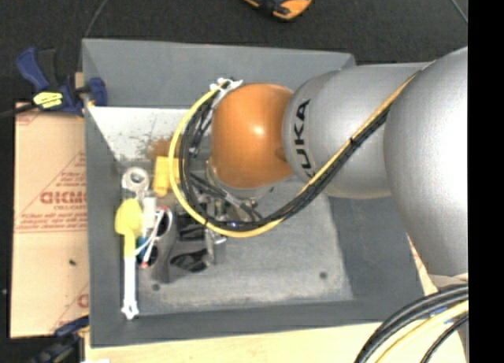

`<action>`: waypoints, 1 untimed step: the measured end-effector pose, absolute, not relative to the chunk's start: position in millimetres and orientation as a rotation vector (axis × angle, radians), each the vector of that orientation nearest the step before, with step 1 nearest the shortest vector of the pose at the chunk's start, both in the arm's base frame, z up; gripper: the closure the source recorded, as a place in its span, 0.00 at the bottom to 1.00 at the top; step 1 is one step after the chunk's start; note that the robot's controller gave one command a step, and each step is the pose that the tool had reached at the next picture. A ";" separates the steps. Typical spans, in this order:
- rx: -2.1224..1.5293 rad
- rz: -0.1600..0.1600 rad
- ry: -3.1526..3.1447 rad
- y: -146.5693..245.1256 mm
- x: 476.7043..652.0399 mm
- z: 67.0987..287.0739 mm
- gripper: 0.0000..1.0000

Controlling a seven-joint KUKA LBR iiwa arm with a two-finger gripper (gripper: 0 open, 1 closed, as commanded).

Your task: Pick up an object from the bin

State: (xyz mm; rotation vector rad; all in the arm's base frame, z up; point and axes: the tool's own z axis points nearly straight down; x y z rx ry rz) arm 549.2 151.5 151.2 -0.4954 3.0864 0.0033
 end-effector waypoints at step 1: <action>-0.513 0.002 3.085 149.2 551.4 138.2 0.00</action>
Offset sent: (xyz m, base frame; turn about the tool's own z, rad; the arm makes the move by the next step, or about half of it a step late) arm -0.0415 0.0110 -0.0812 -0.0763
